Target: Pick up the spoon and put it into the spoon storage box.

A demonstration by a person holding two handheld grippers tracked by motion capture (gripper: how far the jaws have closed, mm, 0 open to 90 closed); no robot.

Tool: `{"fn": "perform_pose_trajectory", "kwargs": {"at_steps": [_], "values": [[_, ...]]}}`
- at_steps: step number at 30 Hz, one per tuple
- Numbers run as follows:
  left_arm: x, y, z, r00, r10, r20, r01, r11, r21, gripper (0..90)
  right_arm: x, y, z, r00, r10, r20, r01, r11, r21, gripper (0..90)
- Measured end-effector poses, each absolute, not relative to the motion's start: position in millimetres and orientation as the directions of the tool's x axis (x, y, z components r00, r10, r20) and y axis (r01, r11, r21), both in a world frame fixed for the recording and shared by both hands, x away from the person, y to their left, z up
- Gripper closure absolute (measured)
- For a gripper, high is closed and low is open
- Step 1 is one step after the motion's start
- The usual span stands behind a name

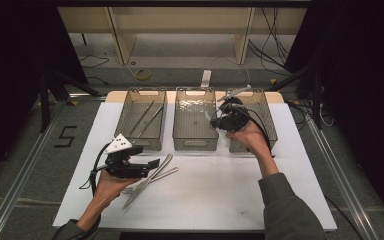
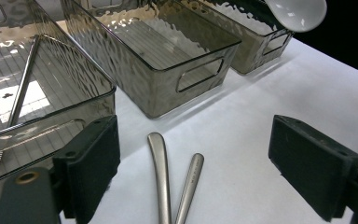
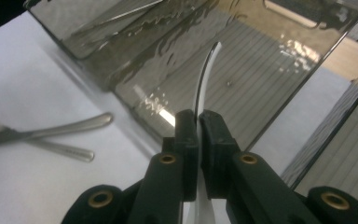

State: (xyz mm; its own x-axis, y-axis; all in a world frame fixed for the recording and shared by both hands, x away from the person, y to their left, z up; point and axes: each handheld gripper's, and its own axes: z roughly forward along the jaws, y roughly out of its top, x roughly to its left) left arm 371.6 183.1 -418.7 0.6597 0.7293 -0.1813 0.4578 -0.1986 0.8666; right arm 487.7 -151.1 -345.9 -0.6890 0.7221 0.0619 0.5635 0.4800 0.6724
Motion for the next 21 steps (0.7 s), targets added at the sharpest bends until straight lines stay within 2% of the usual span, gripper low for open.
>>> {"fn": "perform_pose_trajectory", "kwargs": {"at_steps": [10, 21], "values": [[371, 184, -419, 0.659, 0.728, -0.186, 0.458, -0.193, 0.868, 15.9, 520, -138, -338, -0.652, 0.757, 0.041, 0.564, 0.448, 0.694, 86.8], [372, 184, -419, 0.662, 0.726, -0.189, 0.461, -0.195, 0.866, 15.8, 548, -132, -344, -0.61, 0.791, 0.041, 0.591, 0.42, 0.689, 86.8]]}}
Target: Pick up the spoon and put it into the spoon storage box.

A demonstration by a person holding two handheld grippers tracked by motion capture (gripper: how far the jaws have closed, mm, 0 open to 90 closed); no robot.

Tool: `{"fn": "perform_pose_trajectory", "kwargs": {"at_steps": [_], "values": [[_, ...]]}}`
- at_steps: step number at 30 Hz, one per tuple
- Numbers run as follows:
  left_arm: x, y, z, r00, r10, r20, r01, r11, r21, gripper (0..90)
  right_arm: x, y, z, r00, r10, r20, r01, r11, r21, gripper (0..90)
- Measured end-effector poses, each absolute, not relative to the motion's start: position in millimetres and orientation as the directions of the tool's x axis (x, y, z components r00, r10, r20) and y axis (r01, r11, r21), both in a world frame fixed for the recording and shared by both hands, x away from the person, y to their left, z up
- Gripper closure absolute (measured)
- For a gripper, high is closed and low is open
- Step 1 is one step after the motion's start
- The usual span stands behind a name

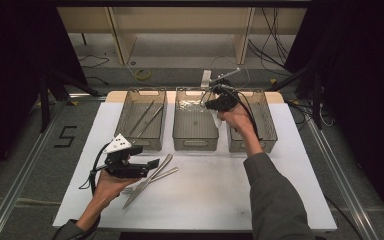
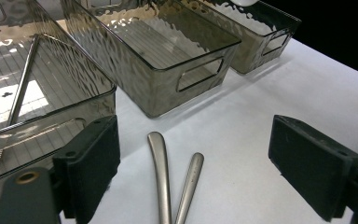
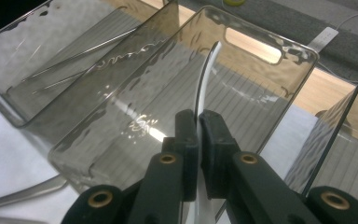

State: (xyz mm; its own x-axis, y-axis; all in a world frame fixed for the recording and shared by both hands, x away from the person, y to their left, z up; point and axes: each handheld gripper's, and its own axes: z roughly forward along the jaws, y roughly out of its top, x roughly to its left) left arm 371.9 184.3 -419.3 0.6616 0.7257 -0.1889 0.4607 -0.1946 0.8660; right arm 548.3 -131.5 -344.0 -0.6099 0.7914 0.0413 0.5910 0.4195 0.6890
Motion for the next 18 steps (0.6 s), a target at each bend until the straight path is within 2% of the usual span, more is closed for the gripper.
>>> {"fn": "perform_pose_trajectory", "kwargs": {"at_steps": [18], "values": [[372, 184, -419, 0.664, 0.722, -0.195, 0.463, -0.192, 0.866, 15.9, 562, -109, -373, -0.589, 0.805, 0.072, 0.63, 0.401, 0.665, 86.8]]}}
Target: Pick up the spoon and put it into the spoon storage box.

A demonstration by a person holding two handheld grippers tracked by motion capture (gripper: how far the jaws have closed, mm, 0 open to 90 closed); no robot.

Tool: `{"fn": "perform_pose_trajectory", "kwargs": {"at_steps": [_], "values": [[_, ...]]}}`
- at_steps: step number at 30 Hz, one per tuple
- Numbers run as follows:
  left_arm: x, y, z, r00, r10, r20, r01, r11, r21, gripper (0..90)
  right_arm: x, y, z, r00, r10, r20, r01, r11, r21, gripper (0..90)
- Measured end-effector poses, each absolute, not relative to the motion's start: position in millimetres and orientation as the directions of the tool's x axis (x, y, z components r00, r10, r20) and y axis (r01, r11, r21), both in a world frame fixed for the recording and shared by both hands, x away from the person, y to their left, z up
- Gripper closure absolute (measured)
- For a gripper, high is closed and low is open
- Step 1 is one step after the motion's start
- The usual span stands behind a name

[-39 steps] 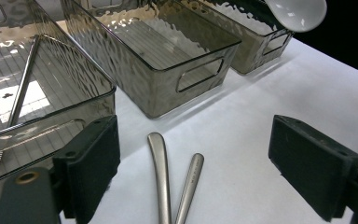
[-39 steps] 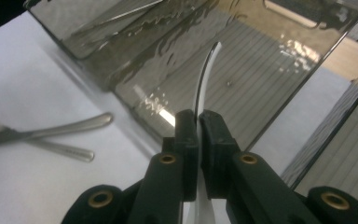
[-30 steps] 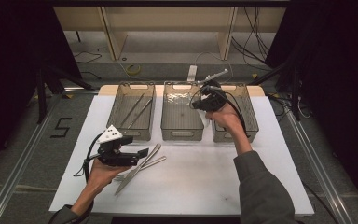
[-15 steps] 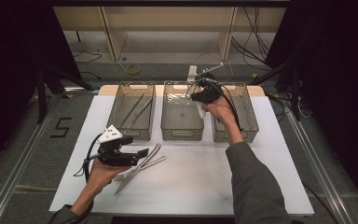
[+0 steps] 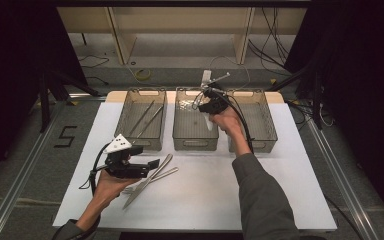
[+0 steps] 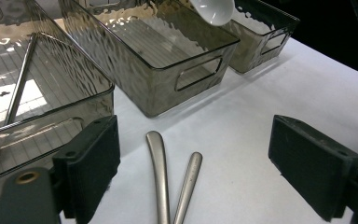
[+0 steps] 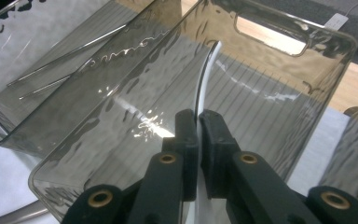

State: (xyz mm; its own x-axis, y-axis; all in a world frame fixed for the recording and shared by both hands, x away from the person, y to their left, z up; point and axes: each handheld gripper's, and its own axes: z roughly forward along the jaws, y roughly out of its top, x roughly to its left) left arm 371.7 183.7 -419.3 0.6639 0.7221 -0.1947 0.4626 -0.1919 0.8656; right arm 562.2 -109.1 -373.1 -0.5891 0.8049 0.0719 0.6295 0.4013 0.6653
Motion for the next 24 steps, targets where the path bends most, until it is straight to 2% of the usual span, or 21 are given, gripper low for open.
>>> {"fn": "perform_pose_trajectory", "kwargs": {"at_steps": [8, 11, 13, 18, 24], "values": [[372, 184, -420, 0.665, 0.722, -0.193, 0.464, -0.196, 0.864, 15.9, 565, -105, -382, -0.574, 0.815, 0.076, 0.647, 0.396, 0.652, 85.0], [372, 183, -420, 0.666, 0.721, -0.19, 0.464, -0.201, 0.863, 15.9, 565, -104, -384, -0.574, 0.814, 0.083, 0.65, 0.392, 0.65, 60.2], [372, 183, -420, 0.665, 0.722, -0.19, 0.468, -0.205, 0.86, 15.9, 564, -104, -383, -0.582, 0.809, 0.078, 0.645, 0.402, 0.65, 52.1], [373, 182, -421, 0.663, 0.724, -0.19, 0.476, -0.212, 0.854, 15.8, 553, -111, -371, -0.605, 0.791, 0.091, 0.611, 0.388, 0.69, 48.4], [376, 183, -423, 0.656, 0.726, -0.207, 0.501, -0.214, 0.838, 17.3, 527, -124, -358, -0.669, 0.727, 0.158, 0.565, 0.359, 0.743, 38.0]]}}
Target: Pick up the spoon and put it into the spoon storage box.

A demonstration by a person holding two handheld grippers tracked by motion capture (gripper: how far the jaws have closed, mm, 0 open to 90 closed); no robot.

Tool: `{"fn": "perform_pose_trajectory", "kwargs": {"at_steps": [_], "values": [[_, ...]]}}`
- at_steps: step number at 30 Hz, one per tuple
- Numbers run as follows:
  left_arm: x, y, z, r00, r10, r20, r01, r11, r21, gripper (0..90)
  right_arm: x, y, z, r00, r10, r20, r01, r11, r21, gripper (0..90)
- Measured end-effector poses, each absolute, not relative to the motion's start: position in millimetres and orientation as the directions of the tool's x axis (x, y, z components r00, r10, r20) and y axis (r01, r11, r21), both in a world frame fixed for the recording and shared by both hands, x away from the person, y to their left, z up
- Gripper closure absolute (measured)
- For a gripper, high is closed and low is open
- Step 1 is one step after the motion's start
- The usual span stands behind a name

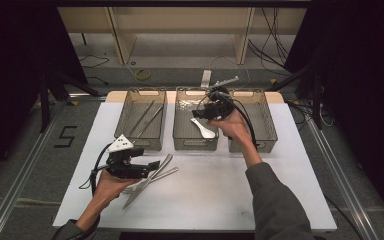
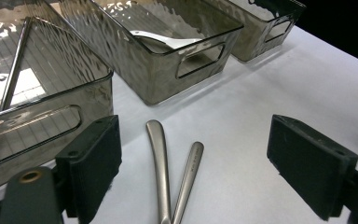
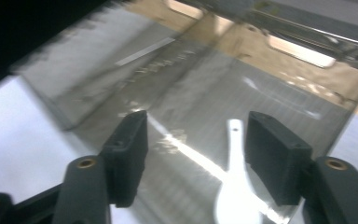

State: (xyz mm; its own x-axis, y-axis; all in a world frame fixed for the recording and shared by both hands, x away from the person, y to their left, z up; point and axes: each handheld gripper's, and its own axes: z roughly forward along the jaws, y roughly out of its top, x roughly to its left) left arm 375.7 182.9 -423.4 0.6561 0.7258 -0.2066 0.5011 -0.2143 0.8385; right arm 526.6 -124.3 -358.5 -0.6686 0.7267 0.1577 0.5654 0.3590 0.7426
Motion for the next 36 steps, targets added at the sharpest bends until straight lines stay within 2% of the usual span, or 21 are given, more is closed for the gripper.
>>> {"fn": "perform_pose_trajectory", "kwargs": {"at_steps": [9, 18, 23, 36], "values": [[384, 184, -427, 0.614, 0.76, -0.215, 0.544, -0.209, 0.812, 23.2, 463, -151, -359, -0.718, 0.687, 0.115, 0.476, 0.364, 0.801, 33.7], [392, 183, -430, 0.599, 0.771, -0.216, 0.57, -0.222, 0.791, 25.8, 420, -184, -385, -0.721, 0.669, 0.181, 0.474, 0.285, 0.833, 32.0], [395, 182, -431, 0.604, 0.773, -0.195, 0.572, -0.25, 0.781, 25.7, 407, -197, -402, -0.708, 0.686, 0.167, 0.479, 0.293, 0.828, 30.9], [406, 177, -438, 0.614, 0.776, -0.141, 0.597, -0.34, 0.727, 25.0, 385, -213, -418, -0.689, 0.701, 0.181, 0.5, 0.279, 0.82, 29.9]]}}
